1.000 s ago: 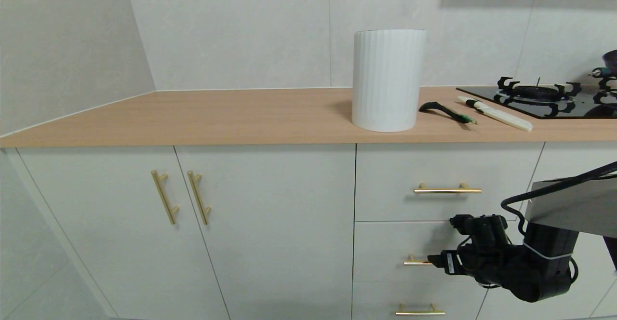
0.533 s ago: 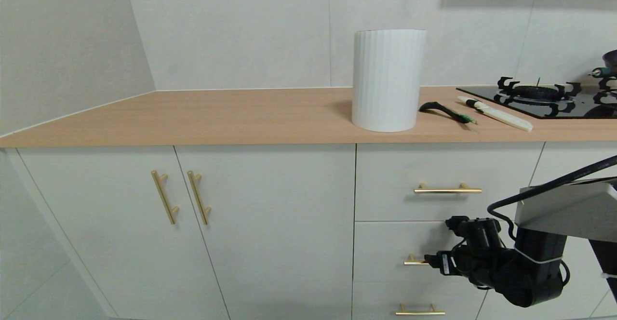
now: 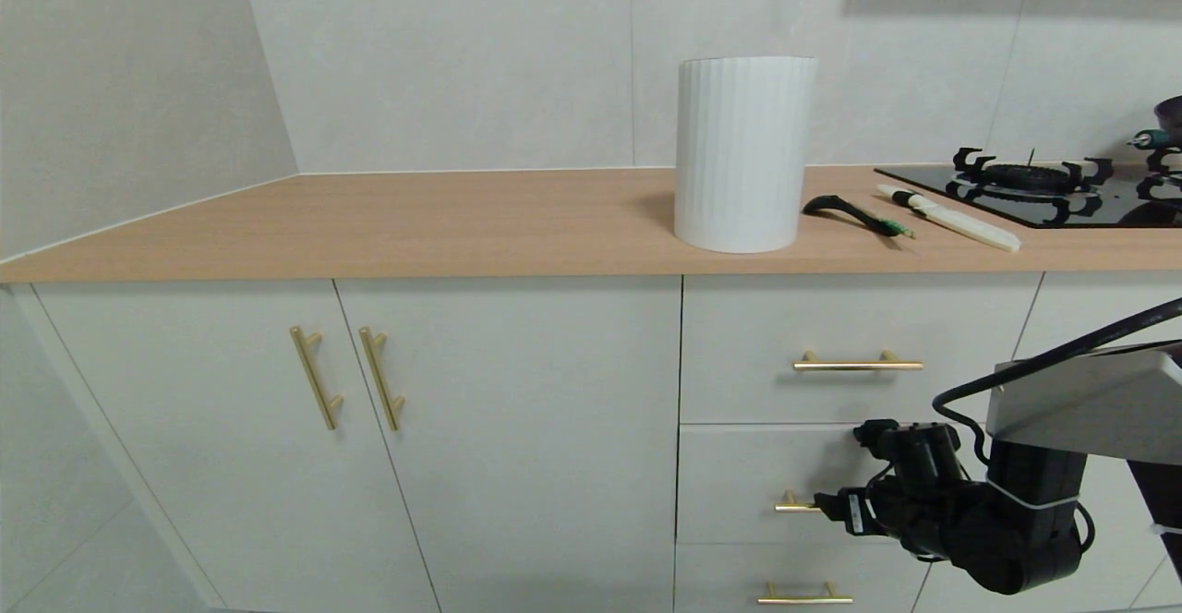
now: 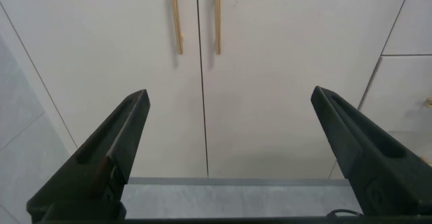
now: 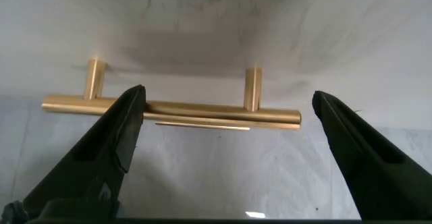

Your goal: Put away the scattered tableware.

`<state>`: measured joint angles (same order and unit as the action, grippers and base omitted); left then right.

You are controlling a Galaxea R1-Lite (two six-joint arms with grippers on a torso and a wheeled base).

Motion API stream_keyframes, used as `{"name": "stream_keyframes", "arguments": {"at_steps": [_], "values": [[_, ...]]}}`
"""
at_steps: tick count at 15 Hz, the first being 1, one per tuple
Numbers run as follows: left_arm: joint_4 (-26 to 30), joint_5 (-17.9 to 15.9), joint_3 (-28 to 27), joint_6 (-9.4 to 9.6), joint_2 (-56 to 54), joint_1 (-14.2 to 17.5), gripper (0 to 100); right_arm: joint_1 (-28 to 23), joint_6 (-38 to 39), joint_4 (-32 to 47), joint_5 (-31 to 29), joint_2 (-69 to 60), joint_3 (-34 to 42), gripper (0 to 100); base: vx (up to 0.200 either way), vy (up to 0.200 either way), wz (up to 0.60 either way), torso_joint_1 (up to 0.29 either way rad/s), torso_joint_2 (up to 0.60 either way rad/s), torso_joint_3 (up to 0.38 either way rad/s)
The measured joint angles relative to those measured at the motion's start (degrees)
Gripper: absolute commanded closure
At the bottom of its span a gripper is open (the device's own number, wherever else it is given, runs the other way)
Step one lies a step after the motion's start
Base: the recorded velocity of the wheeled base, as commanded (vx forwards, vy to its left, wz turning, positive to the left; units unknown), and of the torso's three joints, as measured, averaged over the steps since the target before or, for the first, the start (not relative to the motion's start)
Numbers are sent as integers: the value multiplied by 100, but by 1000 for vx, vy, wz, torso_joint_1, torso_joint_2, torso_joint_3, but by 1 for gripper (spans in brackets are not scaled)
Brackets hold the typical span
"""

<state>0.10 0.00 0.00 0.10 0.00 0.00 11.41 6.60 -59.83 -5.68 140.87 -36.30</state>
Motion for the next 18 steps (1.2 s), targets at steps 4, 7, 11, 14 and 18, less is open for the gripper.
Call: {"name": "stream_keyframes", "arguments": {"at_steps": [4,7,11,14,18], "values": [[0,0,0,0,0,0,0,2,-2,158,-1,0,6,0,0,0,0,0,0,0],[0,0,0,0,0,0,0,13,-15,525,0,-187,128,0,0,0,0,0,0,0],[0,0,0,0,0,0,0,107,-173,2231,49,-1290,397,0,0,0,0,0,0,0],[0,0,0,0,0,0,0,250,-202,3624,201,-2709,312,0,0,0,0,0,0,0],[0,2,0,0,0,0,0,400,-66,4354,300,-4220,50,0,0,0,0,0,0,0]]}}
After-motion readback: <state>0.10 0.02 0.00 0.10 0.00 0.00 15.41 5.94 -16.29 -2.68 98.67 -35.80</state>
